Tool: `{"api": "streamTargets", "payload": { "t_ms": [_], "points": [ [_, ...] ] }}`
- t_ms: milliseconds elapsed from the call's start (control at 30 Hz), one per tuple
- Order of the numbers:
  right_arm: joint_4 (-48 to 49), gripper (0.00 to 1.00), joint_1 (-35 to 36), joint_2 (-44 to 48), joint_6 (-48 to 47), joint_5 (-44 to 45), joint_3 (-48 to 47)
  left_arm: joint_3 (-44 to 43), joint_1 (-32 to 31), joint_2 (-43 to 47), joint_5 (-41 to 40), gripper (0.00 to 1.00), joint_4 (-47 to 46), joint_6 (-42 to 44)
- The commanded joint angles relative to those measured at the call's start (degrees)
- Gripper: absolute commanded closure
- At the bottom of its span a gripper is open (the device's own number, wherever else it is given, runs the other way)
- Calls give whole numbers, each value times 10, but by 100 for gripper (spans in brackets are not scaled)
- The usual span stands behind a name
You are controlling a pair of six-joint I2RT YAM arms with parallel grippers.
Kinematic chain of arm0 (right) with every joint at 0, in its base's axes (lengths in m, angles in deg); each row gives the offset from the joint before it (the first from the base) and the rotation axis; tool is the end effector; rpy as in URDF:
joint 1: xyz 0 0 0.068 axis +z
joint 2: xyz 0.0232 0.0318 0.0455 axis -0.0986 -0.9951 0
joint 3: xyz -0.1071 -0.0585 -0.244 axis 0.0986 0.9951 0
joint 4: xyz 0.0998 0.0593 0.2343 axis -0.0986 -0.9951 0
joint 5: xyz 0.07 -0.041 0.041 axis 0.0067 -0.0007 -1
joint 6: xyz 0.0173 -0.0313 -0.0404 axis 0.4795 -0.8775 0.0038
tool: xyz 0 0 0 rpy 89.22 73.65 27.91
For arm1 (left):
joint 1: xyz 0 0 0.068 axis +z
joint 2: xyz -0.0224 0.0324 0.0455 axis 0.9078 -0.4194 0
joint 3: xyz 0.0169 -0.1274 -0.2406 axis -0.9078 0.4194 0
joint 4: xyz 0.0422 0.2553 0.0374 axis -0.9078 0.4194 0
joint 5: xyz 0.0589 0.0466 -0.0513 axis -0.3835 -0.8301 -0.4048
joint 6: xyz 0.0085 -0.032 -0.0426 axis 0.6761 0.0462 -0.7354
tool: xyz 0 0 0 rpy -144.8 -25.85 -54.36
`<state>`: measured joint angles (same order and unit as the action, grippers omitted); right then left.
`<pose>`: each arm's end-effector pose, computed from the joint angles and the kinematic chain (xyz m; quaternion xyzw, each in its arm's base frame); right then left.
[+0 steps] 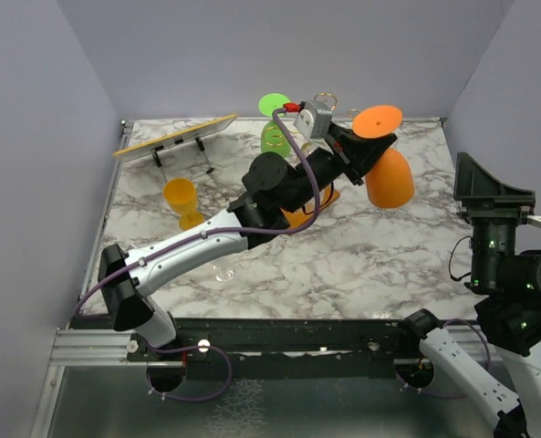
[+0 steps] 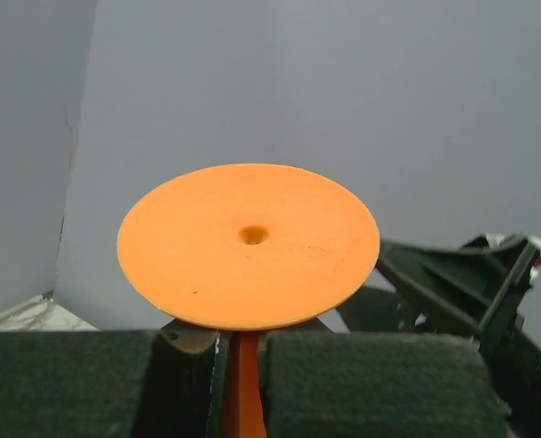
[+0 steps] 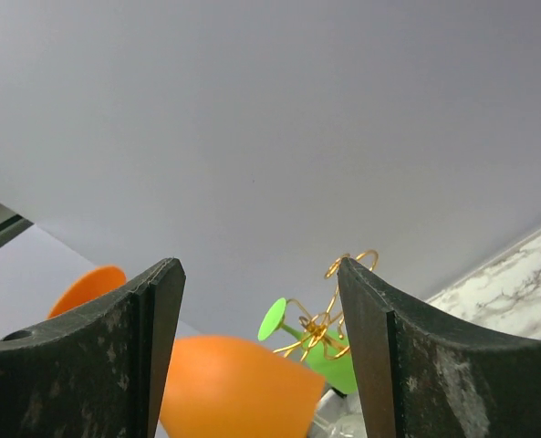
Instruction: Place the wine glass upside down on the wine glass rack
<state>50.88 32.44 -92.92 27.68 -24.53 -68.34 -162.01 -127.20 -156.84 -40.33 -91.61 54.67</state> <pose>0.0593 0.0094 0.4477 0.3005 0.4664 0.3581 0.7510 0.1733 -0.3207 0.4930 0.1414 0.4750 -0.5690 0.6562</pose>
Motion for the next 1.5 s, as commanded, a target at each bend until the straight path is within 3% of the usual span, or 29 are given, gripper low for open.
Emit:
{"api": "streamTargets", "payload": {
  "t_ms": [0,233,567,733,900,1133,1267,1300,1367,1467],
  "points": [
    [-40,27,2,-26,-88,-22,-61,41,-2,50,115,100,-12,89],
    [-86,27,1,-53,-127,-190,-137,84,-2,74,205,100,-12,177],
    [-249,30,1,-162,-44,-352,-282,97,-2,76,255,100,-7,272],
    [-334,43,1,-203,-19,-332,-325,100,-2,73,272,100,-7,287],
    [-342,53,1,-223,-6,-378,-324,99,-2,66,275,100,-6,295],
    [-340,76,1,-231,0,-398,-330,96,-2,55,272,100,-5,295],
    [-335,96,1,-228,7,-400,-325,92,-2,53,270,100,-5,286],
    [-335,99,2,-227,8,-396,-325,92,-2,53,267,96,-5,284],
    [-345,99,1,-228,6,-371,-330,95,-2,56,265,64,-6,281],
    [-347,99,2,-226,-5,-319,-331,106,-3,65,254,30,-6,267]
  ]
}}
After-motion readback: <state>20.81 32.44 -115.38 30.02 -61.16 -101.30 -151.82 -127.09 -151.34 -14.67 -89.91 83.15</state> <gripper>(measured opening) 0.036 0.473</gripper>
